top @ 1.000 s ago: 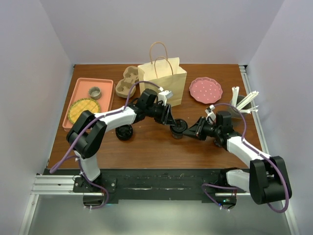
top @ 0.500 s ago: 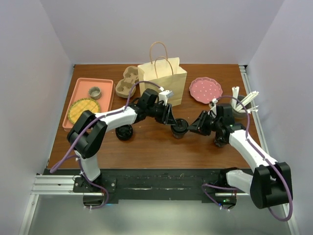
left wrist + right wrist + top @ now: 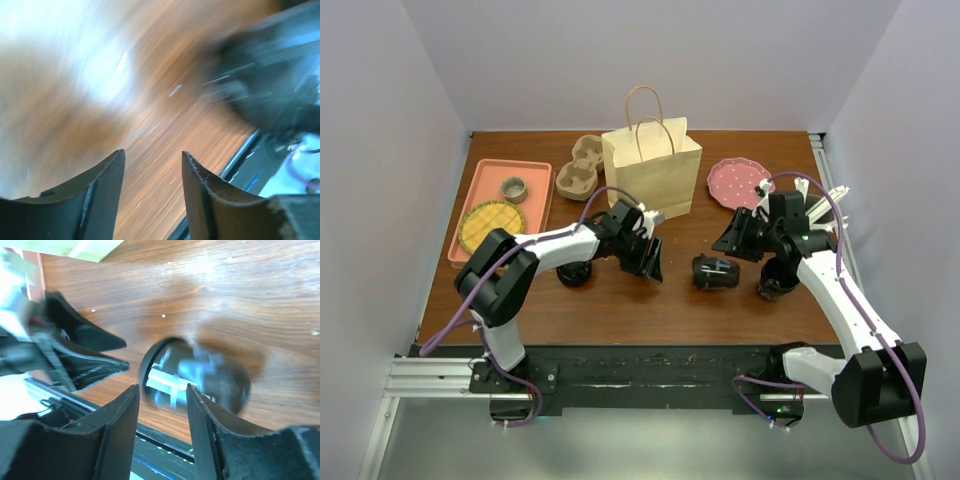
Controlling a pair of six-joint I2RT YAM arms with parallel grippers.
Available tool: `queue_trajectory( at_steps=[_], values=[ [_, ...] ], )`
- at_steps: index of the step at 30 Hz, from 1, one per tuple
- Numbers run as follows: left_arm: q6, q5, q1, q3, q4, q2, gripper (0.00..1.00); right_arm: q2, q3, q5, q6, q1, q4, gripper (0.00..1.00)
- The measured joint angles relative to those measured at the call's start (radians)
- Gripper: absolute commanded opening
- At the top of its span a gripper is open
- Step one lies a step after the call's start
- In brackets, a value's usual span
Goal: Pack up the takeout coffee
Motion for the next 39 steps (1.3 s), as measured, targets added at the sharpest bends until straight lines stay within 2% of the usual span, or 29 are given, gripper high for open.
queue_trajectory(
  at_steps=[4,11,19,23,26,29,33,39],
  values=[
    [0.000,-0.032,-0.005,-0.014,-0.124,0.021,0.59,-0.002,0.034,0.029,-0.039,0.000,-0.031,0.48],
    [0.015,-0.052,-0.005,0.016,-0.167,0.000,0.59,-0.009,0.037,0.107,-0.095,0.011,-0.072,0.54],
    [0.033,-0.113,-0.005,-0.061,-0.171,-0.195,0.60,0.005,0.071,0.315,-0.112,0.091,-0.251,0.59],
    [0.043,-0.130,-0.005,-0.134,-0.158,-0.288,0.60,0.028,0.106,0.369,-0.083,0.142,-0.302,0.58],
    [0.045,-0.129,-0.010,-0.164,-0.142,-0.300,0.60,0.056,0.136,0.378,-0.055,0.156,-0.336,0.58],
    [0.049,-0.131,-0.023,-0.182,-0.104,-0.300,0.59,0.066,0.157,0.374,-0.023,0.155,-0.357,0.63],
    [0.055,-0.141,-0.053,-0.167,-0.052,-0.293,0.59,0.069,0.169,0.379,0.025,0.155,-0.391,0.66],
    [0.071,-0.185,-0.058,-0.091,-0.048,-0.264,0.59,0.145,0.193,0.359,0.134,0.155,-0.439,0.63]
  ],
)
